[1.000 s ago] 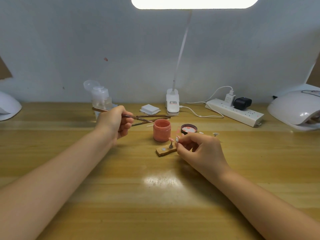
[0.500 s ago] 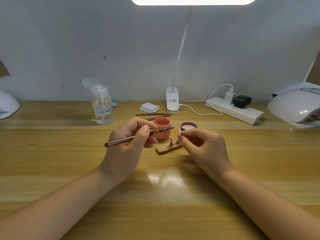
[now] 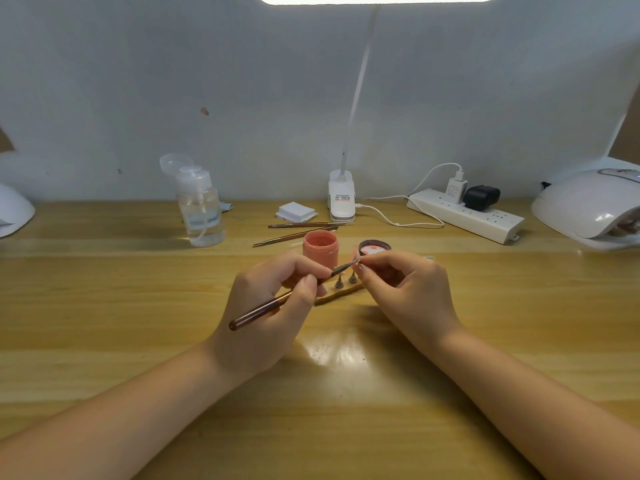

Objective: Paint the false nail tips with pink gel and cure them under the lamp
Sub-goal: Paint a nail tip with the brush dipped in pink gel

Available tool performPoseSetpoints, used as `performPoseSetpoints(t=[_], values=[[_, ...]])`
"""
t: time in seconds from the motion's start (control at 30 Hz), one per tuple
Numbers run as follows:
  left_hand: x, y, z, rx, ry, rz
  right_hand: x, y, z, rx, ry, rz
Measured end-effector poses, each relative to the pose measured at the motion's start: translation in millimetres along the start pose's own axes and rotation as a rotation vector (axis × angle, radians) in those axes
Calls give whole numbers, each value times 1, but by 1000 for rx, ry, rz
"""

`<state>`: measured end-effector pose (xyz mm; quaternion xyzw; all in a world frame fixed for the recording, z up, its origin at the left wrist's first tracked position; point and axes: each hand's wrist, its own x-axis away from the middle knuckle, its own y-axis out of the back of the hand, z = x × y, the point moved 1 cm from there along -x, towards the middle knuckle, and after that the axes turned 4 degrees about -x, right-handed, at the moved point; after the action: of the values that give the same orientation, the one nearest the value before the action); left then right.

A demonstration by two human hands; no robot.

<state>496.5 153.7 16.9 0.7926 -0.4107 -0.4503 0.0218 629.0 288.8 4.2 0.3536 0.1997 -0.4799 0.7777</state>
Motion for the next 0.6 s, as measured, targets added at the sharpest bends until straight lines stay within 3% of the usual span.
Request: performPoseSetpoints(t=[0.6], values=[[-1,-3,-2,-46,-4,-13,0,-1,0,39,20,-3]])
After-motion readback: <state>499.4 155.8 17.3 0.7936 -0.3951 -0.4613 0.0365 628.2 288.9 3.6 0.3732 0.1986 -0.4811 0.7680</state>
